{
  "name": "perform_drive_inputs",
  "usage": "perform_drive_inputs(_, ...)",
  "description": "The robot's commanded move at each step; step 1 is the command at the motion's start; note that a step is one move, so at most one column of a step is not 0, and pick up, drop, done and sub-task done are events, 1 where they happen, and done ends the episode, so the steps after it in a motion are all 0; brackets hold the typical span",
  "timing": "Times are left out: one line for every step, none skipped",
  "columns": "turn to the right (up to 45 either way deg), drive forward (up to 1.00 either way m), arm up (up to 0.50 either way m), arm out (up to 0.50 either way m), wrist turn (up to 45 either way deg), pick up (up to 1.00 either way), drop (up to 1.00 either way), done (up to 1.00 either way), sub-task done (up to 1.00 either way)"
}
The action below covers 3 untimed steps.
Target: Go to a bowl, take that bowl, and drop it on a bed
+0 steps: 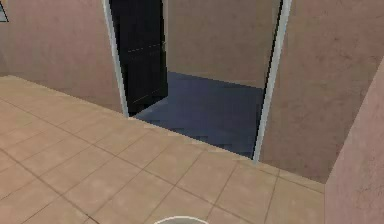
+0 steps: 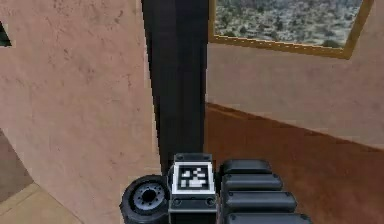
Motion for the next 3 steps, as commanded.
perform_drive_inputs(0.0, 1.00, 0.00, 0.00, 0.0, 0.00, 0.00, 0.00, 0.00)
perform_drive_inputs(0.0, 1.00, 0.00, 0.00, 0.0, 0.00, 0.00, 0.00, 0.00)
perform_drive_inputs(0.0, 1.00, 0.00, 0.00, 0.0, 0.00, 0.00, 0.00, 0.00)
